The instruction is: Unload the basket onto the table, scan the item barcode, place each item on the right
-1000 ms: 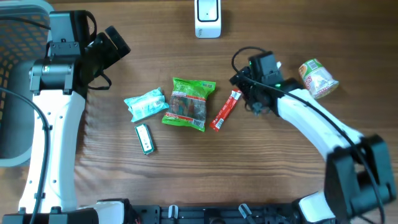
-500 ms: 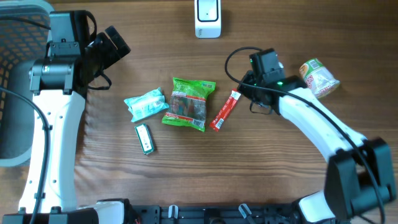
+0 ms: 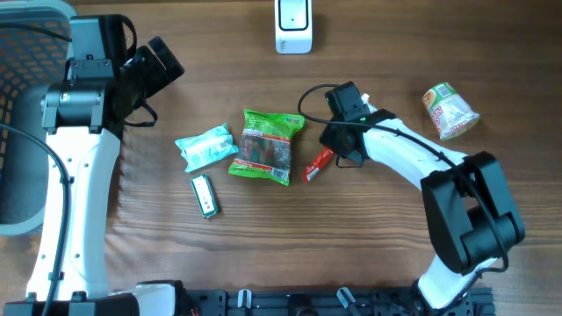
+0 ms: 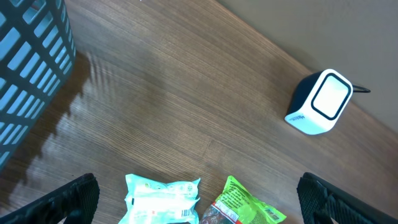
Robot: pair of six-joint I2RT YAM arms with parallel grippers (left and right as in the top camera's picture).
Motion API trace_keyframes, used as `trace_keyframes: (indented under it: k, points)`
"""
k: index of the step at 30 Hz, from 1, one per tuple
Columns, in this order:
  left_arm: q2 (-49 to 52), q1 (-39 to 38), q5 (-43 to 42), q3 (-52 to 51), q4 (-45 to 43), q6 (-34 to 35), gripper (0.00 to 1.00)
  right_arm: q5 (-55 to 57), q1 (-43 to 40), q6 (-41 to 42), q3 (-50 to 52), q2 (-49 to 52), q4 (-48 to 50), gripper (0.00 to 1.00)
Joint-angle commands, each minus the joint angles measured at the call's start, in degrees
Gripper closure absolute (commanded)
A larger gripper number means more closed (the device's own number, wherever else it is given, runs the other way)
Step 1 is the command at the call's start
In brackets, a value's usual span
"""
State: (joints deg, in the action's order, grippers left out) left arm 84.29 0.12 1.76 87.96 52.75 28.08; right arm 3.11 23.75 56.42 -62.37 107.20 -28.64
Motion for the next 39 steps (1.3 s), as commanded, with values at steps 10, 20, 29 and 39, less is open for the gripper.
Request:
trace_keyframes:
  k: [10,20,29,39]
  points:
    - [-1.0,0.3,-0.2,0.9,-0.2,-1.1,0.0,-4.2,-4.6,9.4,0.2,-8.2,-5.7,0.78]
    - [-1.0,0.3,-0.2,0.9,-0.2,-1.1,0.0,-10.3,-4.9,-39.3,-2.3,-13.4,-10.5,0.8]
    - [-1.0,0.3,-0.2,0.9,-0.2,-1.1,0.0,-11.7,0.7,-48.1,5.1,-9.7,-11.8,0.9]
    - [-1.0,0.3,-0.2,0.9,-0.2,-1.1,0.0,-11.7,5.1,-50.3,5.9,-5.2,-9.7,0.91]
